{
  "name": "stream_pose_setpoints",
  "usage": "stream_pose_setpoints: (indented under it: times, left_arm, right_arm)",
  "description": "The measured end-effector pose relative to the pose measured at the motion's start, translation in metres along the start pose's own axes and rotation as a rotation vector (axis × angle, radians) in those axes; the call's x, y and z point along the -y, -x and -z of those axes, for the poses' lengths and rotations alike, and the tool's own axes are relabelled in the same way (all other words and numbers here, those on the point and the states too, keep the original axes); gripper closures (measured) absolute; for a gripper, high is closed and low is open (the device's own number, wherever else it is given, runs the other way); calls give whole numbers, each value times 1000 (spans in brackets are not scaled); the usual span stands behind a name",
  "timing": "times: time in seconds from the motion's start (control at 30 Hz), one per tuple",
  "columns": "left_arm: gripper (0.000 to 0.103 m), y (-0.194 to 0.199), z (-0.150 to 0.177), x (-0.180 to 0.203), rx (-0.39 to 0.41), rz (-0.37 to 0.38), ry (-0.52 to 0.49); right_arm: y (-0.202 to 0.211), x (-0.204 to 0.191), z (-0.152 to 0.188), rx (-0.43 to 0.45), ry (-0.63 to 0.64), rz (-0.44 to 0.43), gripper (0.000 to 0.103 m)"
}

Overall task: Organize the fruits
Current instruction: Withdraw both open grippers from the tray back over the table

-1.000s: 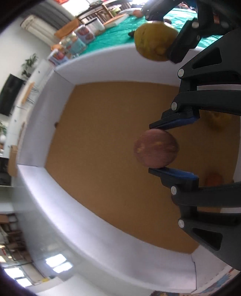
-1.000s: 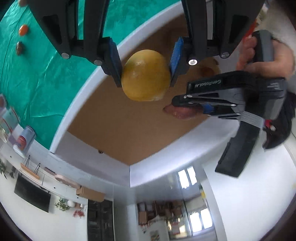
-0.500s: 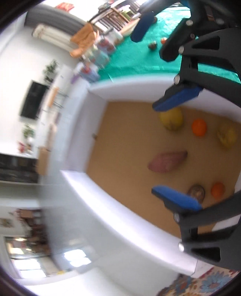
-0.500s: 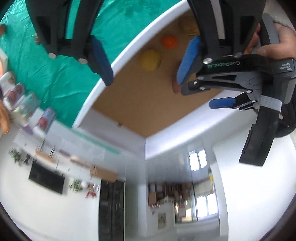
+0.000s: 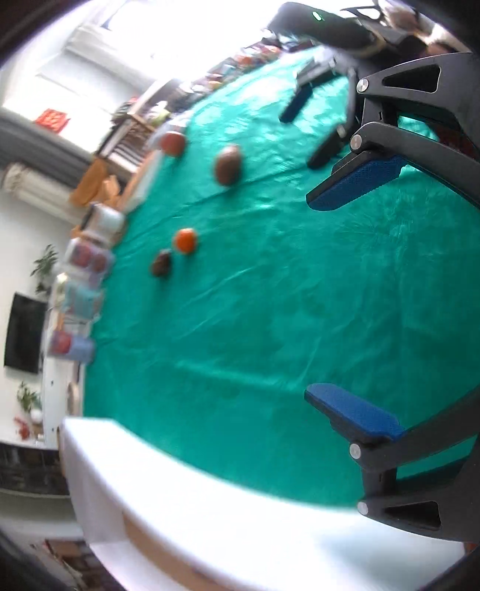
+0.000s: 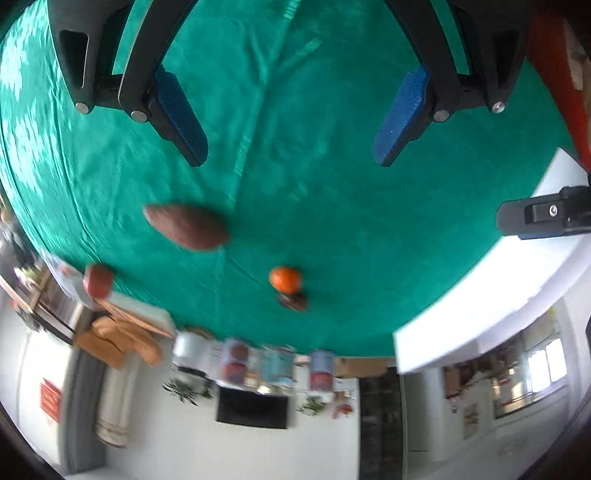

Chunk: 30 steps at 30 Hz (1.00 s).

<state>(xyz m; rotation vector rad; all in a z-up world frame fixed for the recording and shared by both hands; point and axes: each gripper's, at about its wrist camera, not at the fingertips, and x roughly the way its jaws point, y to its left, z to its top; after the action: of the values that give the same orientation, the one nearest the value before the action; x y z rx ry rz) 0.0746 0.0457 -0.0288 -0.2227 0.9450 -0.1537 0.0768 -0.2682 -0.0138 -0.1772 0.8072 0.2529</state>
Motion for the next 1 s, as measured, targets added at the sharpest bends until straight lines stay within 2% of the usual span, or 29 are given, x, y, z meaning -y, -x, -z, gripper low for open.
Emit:
stream_pose_setpoints:
  times: [0.1, 0.27, 0.5, 0.7, 1.0]
  left_arm:
    - [8, -31, 12, 26, -13, -51, -98]
    - [8, -56, 12, 42, -4, -130, -195]
    - [3, -66, 14, 45, -16, -173, -208]
    - [1, -67, 14, 46, -19, -171, -213]
    - [1, -67, 15, 46, -18, -173, -215]
  right_arm:
    - [-8, 45, 23, -32, -85, 99, 12]
    - [-10, 88, 30, -76, -208, 112, 12]
    - [-18, 80, 29, -106, -190, 102, 8]
    - [-21, 75, 31, -124, -180, 92, 0]
    - [-22, 74, 31, -125, -181, 95, 0]
